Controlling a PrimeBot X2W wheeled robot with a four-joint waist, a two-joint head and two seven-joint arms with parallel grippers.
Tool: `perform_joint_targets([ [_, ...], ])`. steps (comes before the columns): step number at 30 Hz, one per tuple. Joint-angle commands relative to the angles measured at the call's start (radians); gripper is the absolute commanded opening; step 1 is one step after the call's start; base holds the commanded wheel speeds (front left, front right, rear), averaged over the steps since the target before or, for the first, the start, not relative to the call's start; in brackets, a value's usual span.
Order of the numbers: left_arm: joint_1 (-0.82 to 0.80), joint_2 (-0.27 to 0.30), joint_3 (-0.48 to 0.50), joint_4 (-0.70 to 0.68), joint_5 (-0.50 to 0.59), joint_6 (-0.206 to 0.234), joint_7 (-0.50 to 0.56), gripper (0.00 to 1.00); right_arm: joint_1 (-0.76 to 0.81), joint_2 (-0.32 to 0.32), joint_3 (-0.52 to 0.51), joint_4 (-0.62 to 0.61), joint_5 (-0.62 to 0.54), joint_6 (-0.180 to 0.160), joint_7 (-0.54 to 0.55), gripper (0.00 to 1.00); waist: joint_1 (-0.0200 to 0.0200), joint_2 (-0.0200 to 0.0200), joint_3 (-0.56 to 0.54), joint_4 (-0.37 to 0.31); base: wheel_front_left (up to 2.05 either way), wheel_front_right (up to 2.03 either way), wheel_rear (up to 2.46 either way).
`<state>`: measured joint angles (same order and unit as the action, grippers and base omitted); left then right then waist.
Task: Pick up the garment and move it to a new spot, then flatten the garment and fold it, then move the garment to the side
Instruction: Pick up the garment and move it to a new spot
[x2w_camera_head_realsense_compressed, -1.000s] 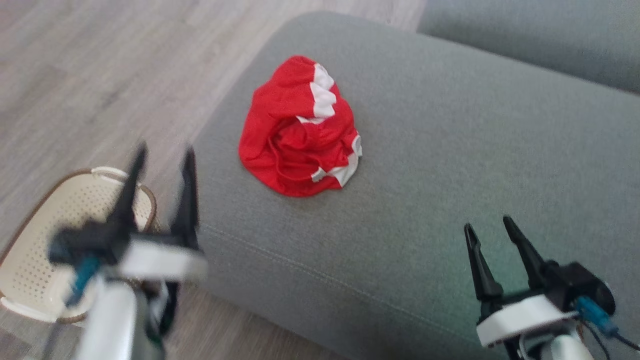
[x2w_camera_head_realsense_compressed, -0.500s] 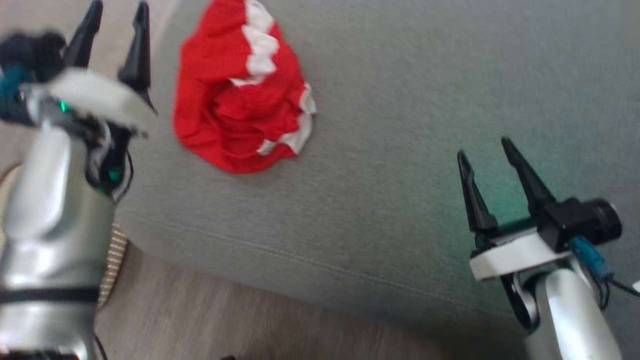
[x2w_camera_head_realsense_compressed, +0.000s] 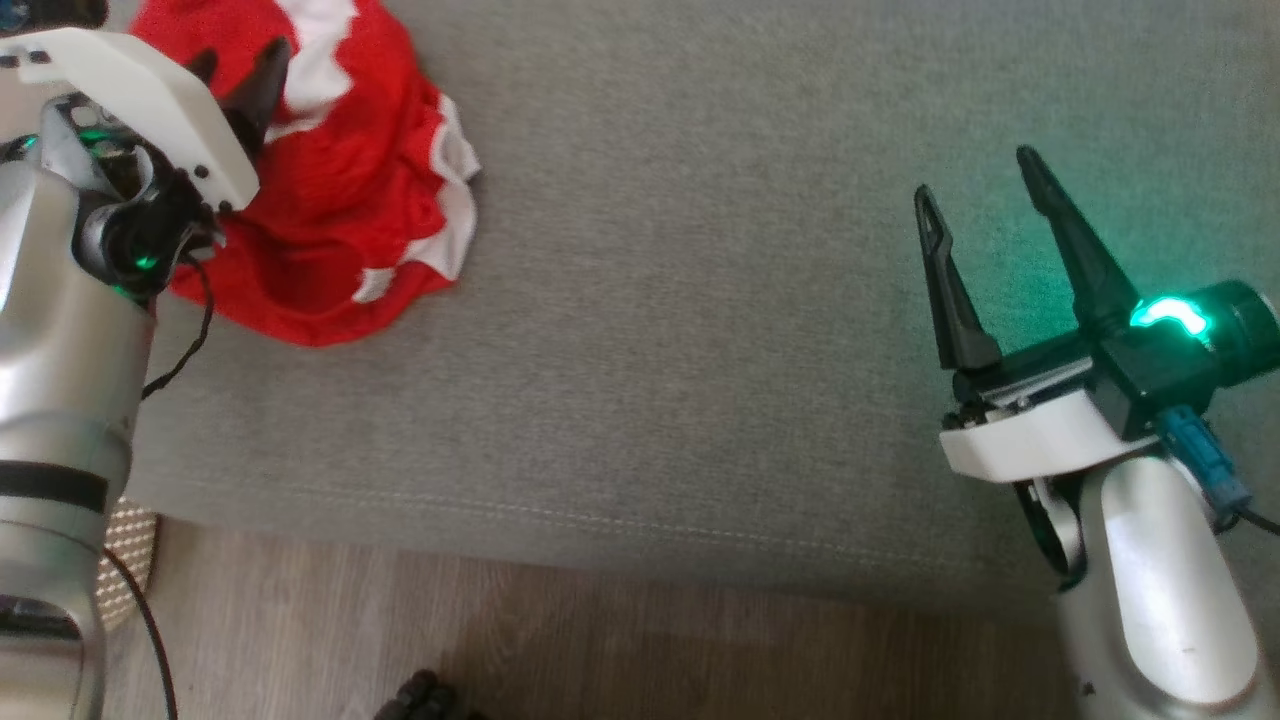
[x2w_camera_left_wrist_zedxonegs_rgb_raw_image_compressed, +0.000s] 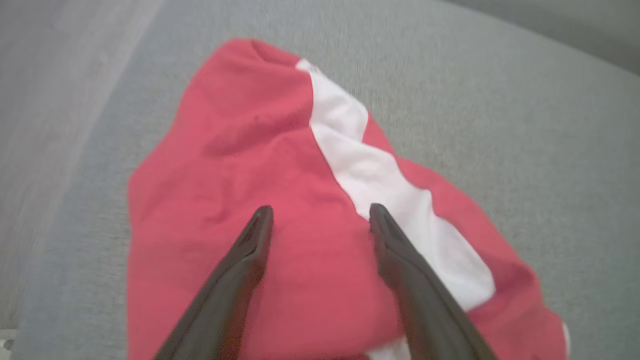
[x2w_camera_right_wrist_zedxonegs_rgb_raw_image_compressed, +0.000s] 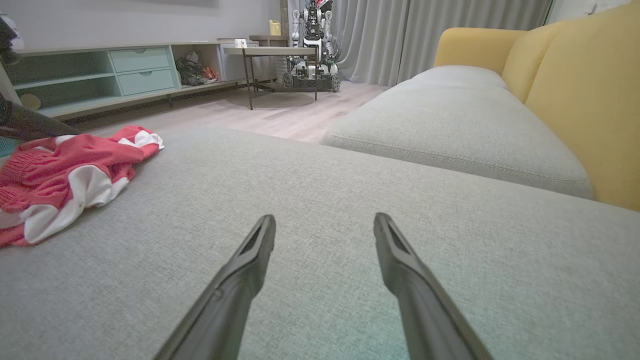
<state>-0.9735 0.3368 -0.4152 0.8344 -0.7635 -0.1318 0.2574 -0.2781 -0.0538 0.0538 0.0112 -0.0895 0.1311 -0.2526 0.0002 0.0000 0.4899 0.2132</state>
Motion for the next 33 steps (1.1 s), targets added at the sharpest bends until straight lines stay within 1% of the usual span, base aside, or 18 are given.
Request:
perform_joint_targets([
  [1,-0.051,0.078,0.0,-0.013,-0.032,0.001,0.039,1.0,-0.021,0.004,0.028,-0.045,-0.009,0.0,-0.009,1.0,-0.0002,0.0,0.052,-0.038,0.0,0.0,0.0],
  [4,-0.054,0.093,-0.049,0.007,-0.073,0.001,0.089,1.0,-0.037,0.004,0.028,-0.058,-0.012,0.0,-0.009,1.0,-0.0002,0.0,0.075,-0.049,0.0,0.0,0.0],
  [11,-0.045,0.104,-0.119,0.065,-0.13,0.001,0.086,1.0,-0.054,0.004,0.028,-0.075,-0.001,0.0,-0.009,1.0,-0.0002,0.0,0.108,-0.071,0.0,0.0,0.0],
  [12,-0.042,0.105,-0.132,0.066,-0.136,0.001,0.084,0.89,-0.055,0.004,0.027,-0.076,-0.001,0.0,-0.009,1.0,-0.0002,0.0,0.11,-0.072,0.0,0.0,0.0],
  [13,-0.039,0.107,-0.144,0.067,-0.143,0.001,0.078,0.35,-0.055,0.004,0.025,-0.075,0.0,0.0,-0.009,1.0,-0.0002,0.0,0.11,-0.073,0.0,0.0,0.0],
  [14,-0.038,0.109,-0.156,0.067,-0.147,0.001,0.069,0.0,-0.056,0.004,0.023,-0.075,0.001,0.0,-0.009,1.0,-0.0002,0.0,0.109,-0.074,0.0,0.0,0.0],
  [16,-0.039,0.116,-0.177,0.059,-0.151,0.001,0.026,0.0,-0.057,0.004,0.021,-0.071,0.005,0.0,-0.009,1.0,-0.0002,0.0,0.104,-0.075,0.0,0.0,0.0],
  [19,-0.049,0.144,-0.213,0.033,-0.136,0.001,-0.092,0.0,-0.06,0.004,0.025,-0.069,0.017,0.0,-0.009,1.0,-0.0002,0.0,0.087,-0.079,0.0,0.0,0.0],
  [20,-0.049,0.144,-0.213,0.033,-0.136,0.001,-0.092,0.0,-0.06,0.004,0.025,-0.069,0.017,0.0,-0.009,1.0,-0.0002,0.0,0.087,-0.079,0.0,0.0,0.0],
  [24,-0.063,0.18,-0.267,-0.015,-0.12,0.001,-0.237,0.0,-0.063,0.004,0.023,-0.074,0.037,0.0,-0.009,1.0,-0.0002,0.0,0.045,-0.089,0.0,0.0,0.0],
  [25,-0.069,0.203,-0.302,-0.046,-0.106,0.001,-0.304,0.0,-0.058,0.004,0.02,-0.077,0.05,0.0,-0.009,1.0,-0.0002,0.0,0.016,-0.098,0.0,0.0,0.0],
  [29,-0.09,0.252,-0.372,-0.089,-0.043,0.001,-0.433,0.0,-0.045,0.004,0.009,-0.09,0.082,0.0,-0.009,1.0,-0.0002,0.0,-0.043,-0.13,0.0,0.0,0.0],
  [33,-0.11,0.277,-0.435,-0.156,0.02,0.001,-0.494,0.0,-0.026,0.004,-0.008,-0.107,0.117,0.0,-0.009,1.0,-0.0002,0.0,-0.103,-0.177,0.0,0.0,0.0],
])
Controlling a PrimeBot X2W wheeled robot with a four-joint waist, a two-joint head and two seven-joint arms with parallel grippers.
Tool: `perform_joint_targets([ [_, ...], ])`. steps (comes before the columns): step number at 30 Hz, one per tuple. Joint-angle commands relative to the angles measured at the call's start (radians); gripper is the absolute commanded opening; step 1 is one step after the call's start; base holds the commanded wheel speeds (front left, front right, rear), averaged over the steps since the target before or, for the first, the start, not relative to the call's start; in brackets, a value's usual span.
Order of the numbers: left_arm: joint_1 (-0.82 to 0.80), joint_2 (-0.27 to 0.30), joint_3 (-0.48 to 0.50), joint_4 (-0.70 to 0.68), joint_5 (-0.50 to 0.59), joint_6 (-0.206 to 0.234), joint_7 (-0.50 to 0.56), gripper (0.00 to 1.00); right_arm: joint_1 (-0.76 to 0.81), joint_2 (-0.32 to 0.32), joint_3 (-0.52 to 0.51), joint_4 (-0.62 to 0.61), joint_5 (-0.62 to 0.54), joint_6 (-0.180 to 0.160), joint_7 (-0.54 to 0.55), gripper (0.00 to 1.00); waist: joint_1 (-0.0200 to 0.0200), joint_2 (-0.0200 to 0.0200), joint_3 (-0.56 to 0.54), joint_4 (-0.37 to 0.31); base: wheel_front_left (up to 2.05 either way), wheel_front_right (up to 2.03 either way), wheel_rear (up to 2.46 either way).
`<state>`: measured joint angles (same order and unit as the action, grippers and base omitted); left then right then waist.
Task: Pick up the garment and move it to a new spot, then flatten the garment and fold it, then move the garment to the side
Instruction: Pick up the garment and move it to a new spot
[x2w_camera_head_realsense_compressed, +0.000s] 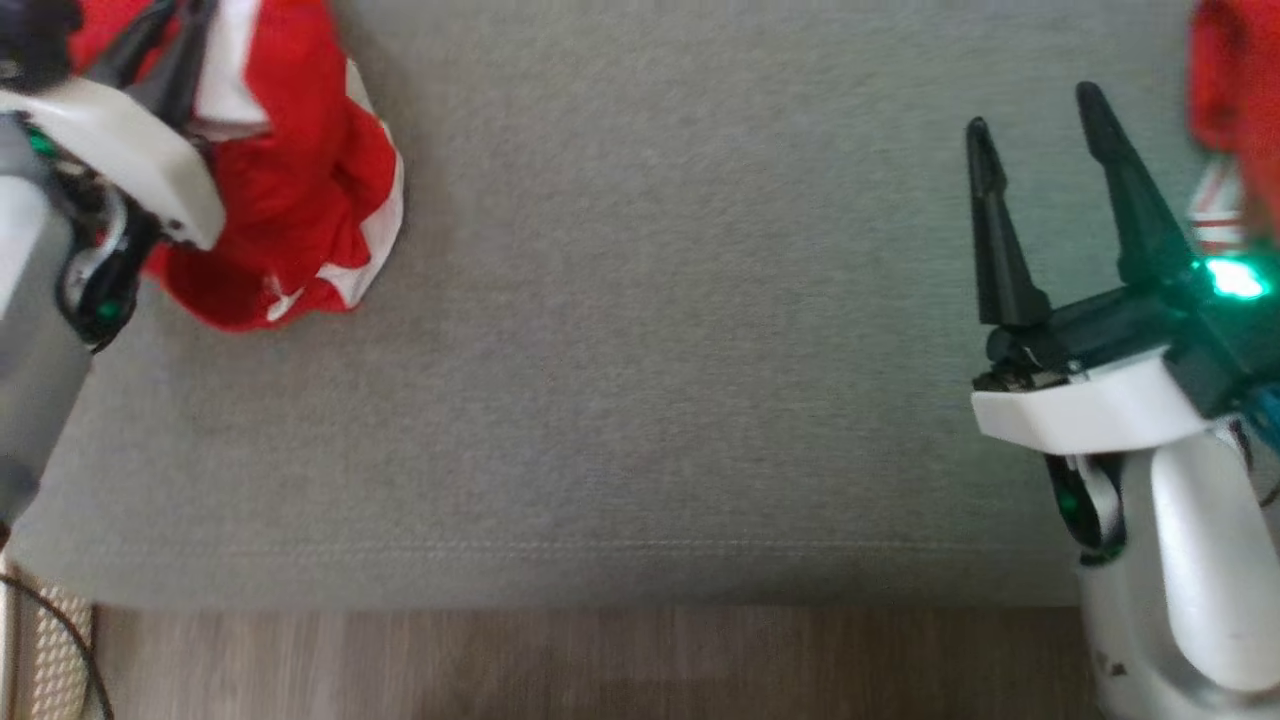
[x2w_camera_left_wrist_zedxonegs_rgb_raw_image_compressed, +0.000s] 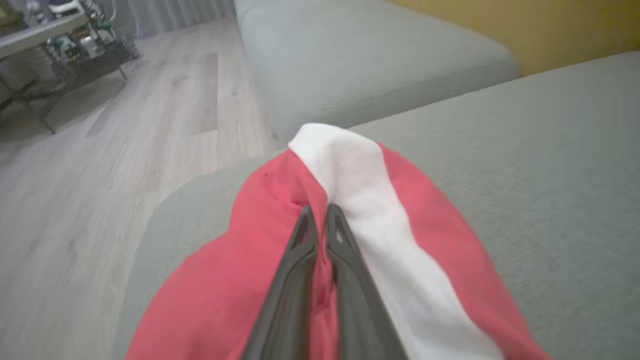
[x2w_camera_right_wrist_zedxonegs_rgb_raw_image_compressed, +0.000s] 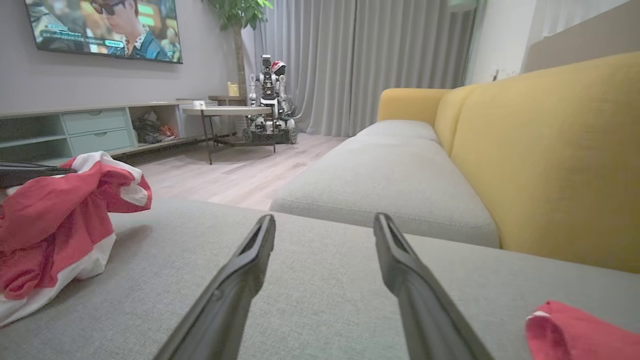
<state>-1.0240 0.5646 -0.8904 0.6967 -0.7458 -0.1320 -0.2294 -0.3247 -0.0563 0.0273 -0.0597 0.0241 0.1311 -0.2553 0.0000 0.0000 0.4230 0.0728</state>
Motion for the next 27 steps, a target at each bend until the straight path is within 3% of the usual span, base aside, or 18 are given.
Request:
perform_joint_targets([
  [1,-0.062,0.051,0.028,-0.039,0.011,0.001,-0.013,0.0,0.027,0.006,0.012,-0.041,0.011,0.0,-0.006,1.0,0.0,0.0,-0.049,-0.049,0.0,0.0,0.0],
  [8,-0.085,0.066,-0.052,-0.218,0.084,0.001,-0.028,0.0,0.055,0.006,-0.035,-0.081,0.06,0.0,-0.006,1.0,0.0,0.0,-0.11,-0.157,0.0,0.0,0.0],
  [15,-0.117,0.035,-0.12,-0.331,0.141,0.001,-0.007,0.0,0.058,0.006,-0.053,-0.119,0.096,0.0,-0.006,1.0,0.0,0.0,-0.104,-0.277,0.0,0.0,0.0],
  [20,-0.125,0.003,-0.204,-0.322,0.182,0.001,0.021,0.0,0.054,0.006,-0.041,-0.139,0.124,0.0,-0.006,1.0,0.0,0.0,-0.064,-0.365,0.0,0.0,0.0],
  [25,-0.09,-0.05,-0.265,-0.205,0.181,0.001,0.033,0.0,0.051,0.006,-0.028,-0.157,0.151,0.0,-0.006,1.0,0.0,0.0,-0.01,-0.432,0.0,0.0,0.0],
  [27,-0.076,-0.086,-0.271,-0.149,0.163,0.001,0.033,0.48,0.053,0.006,-0.03,-0.164,0.157,0.0,-0.006,1.0,0.0,0.0,0.009,-0.441,0.0,0.0,0.0],
])
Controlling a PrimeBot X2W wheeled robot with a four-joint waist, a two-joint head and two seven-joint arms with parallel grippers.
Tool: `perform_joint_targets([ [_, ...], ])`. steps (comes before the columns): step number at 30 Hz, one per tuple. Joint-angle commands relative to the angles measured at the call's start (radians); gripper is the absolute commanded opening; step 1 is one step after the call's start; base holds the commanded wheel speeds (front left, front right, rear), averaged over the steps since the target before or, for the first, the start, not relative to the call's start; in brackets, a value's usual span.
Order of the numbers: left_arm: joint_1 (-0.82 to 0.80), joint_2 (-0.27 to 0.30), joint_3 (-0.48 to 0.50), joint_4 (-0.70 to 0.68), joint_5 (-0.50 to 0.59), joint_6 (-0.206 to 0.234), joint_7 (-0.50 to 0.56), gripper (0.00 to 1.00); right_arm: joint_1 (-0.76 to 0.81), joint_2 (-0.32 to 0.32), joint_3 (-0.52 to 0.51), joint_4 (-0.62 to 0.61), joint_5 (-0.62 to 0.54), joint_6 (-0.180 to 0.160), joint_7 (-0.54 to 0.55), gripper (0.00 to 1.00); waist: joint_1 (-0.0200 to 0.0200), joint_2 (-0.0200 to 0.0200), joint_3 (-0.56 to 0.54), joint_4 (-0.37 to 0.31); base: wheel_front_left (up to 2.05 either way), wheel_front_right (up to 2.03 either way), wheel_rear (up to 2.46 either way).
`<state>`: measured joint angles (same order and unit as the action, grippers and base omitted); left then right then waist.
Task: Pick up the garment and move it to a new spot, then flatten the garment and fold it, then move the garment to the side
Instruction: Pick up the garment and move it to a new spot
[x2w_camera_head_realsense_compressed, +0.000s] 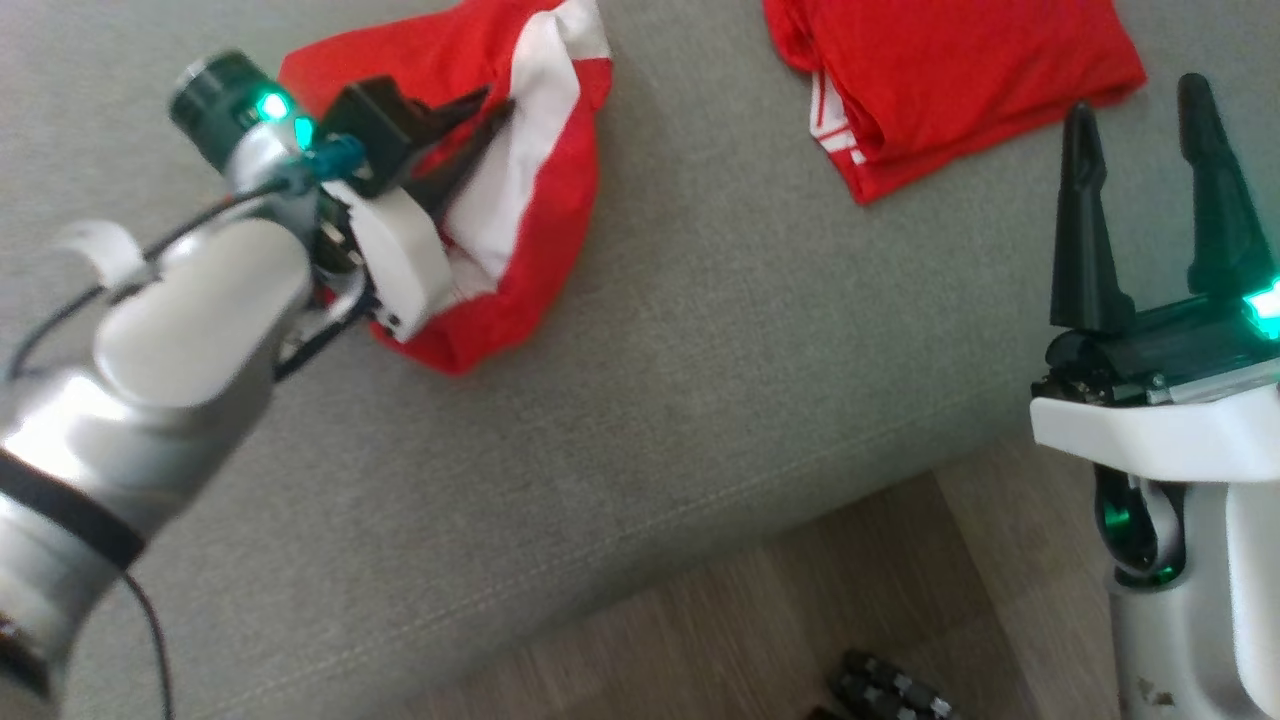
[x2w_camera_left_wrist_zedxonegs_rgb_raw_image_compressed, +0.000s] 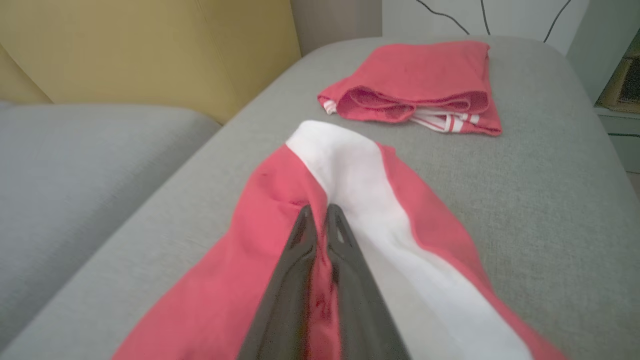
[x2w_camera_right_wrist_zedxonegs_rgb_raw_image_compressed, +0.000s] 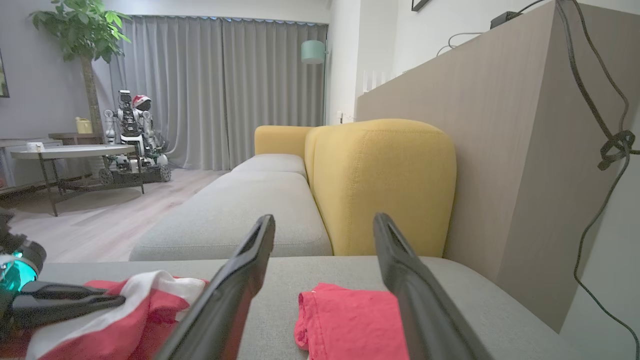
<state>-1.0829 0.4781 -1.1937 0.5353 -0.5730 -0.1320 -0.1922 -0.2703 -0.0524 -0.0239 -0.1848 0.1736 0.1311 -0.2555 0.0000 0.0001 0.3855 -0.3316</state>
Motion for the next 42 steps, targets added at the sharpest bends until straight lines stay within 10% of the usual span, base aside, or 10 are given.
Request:
perform_joint_targets([
  [1,-0.014,-0.018,0.034,0.035,-0.016,0.004,-0.011,0.91,0.0,0.002,0.022,-0.041,0.007,0.0,-0.006,1.0,0.0,-0.0001,0.055,-0.037,0.0,0.0,0.0],
  [9,0.025,-0.139,0.115,0.066,-0.026,0.098,-0.067,1.0,0.018,0.002,0.017,-0.034,-0.011,0.0,-0.006,1.0,0.0,-0.0001,0.051,0.035,0.0,0.0,0.0],
  [23,0.537,-0.216,0.547,-0.324,0.085,0.295,-0.069,1.0,0.089,0.002,0.071,0.11,-0.055,0.0,-0.006,1.0,0.0,-0.0001,-0.197,0.302,0.0,0.0,0.0],
  [42,1.053,-0.317,0.91,-0.608,0.381,0.227,-0.069,1.0,0.273,0.002,0.028,0.243,-0.066,0.0,-0.006,1.0,0.0,-0.0001,-0.398,0.435,0.0,0.0,0.0],
])
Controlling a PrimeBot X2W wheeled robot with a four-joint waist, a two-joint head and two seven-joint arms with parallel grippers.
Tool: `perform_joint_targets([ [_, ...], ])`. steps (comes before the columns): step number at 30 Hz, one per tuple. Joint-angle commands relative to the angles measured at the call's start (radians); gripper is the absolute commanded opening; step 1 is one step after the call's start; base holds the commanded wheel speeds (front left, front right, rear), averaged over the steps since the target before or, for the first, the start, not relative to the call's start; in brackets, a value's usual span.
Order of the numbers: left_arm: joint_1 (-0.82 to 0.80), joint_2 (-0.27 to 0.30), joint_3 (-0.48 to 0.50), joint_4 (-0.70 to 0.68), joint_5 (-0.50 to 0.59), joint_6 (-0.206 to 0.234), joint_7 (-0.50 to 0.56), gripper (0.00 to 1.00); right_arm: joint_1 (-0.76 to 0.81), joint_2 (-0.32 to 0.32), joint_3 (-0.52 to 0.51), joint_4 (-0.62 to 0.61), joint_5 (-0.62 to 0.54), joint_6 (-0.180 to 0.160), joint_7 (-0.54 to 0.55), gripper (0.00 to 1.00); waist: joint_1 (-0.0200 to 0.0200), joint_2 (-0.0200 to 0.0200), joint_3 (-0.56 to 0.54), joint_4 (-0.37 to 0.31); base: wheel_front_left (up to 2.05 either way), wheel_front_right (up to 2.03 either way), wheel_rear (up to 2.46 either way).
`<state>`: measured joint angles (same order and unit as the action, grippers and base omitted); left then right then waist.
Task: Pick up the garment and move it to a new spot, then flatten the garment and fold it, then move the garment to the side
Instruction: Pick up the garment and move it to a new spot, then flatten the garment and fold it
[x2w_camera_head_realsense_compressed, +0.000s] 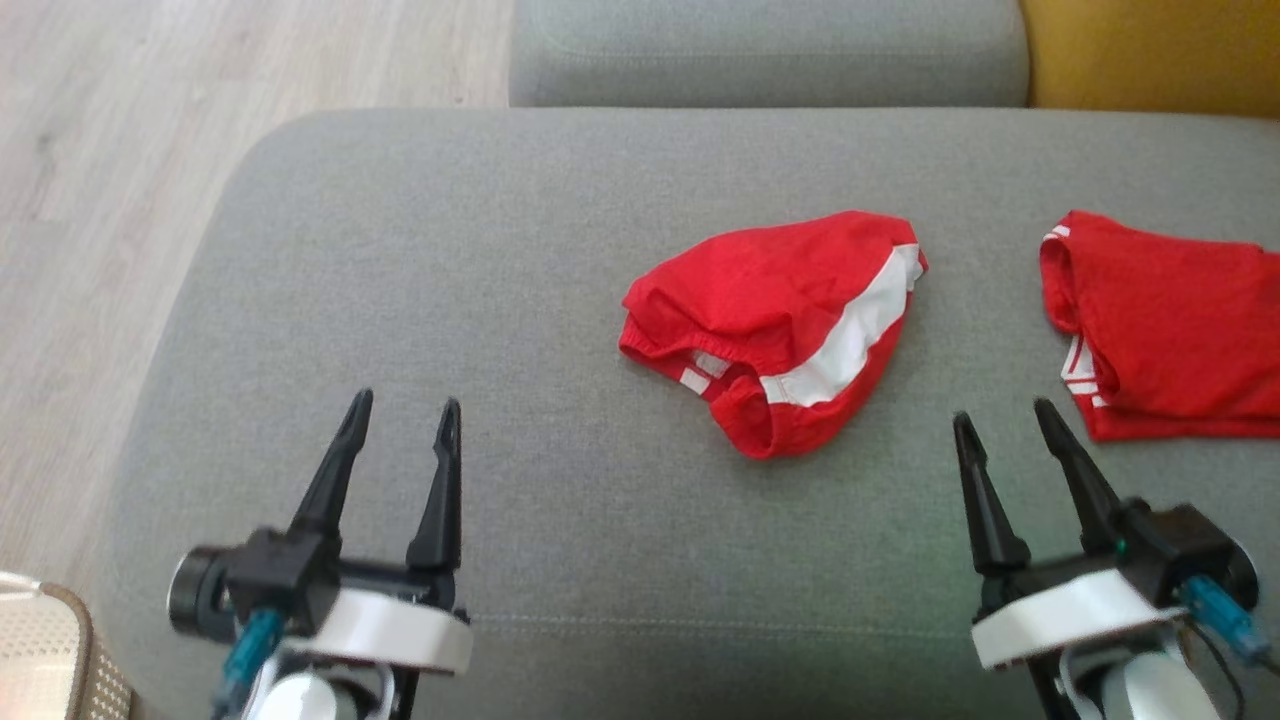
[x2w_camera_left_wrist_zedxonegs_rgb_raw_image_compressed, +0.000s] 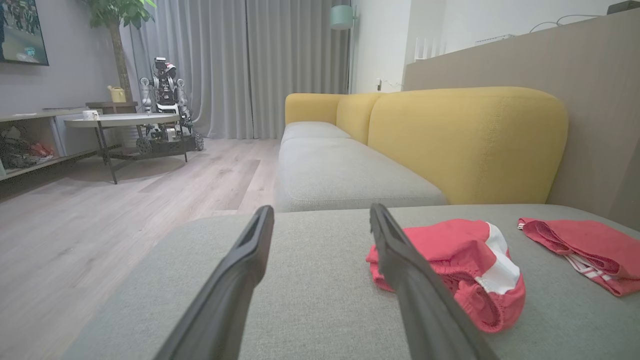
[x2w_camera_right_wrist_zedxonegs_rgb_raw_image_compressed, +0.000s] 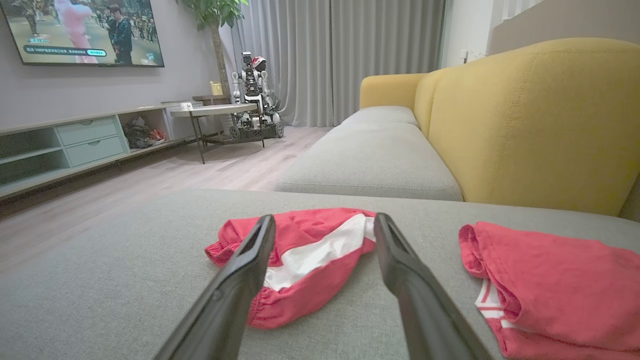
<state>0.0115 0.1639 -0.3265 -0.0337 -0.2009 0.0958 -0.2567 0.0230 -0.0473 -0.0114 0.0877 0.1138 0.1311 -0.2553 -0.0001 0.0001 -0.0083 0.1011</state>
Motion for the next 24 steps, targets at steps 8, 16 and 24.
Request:
perform_joint_targets([
  [8,0.062,-0.05,0.113,-0.076,0.082,-0.051,-0.005,1.0,0.03,-0.003,0.008,-0.024,-0.007,0.0,-0.006,1.0,0.0001,-0.0001,-0.016,-0.002,0.0,0.0,0.0],
  [16,0.084,-0.085,0.154,-0.076,0.128,-0.089,-0.005,1.0,0.028,-0.003,0.019,-0.021,-0.001,0.0,-0.006,1.0,0.0001,-0.0001,-0.018,-0.009,0.0,0.0,0.0],
  [24,0.082,-0.1,0.17,-0.075,0.146,-0.106,-0.005,1.0,0.025,-0.003,0.015,-0.025,-0.005,0.0,-0.006,1.0,0.0001,-0.0001,-0.019,-0.008,0.0,0.0,0.0],
])
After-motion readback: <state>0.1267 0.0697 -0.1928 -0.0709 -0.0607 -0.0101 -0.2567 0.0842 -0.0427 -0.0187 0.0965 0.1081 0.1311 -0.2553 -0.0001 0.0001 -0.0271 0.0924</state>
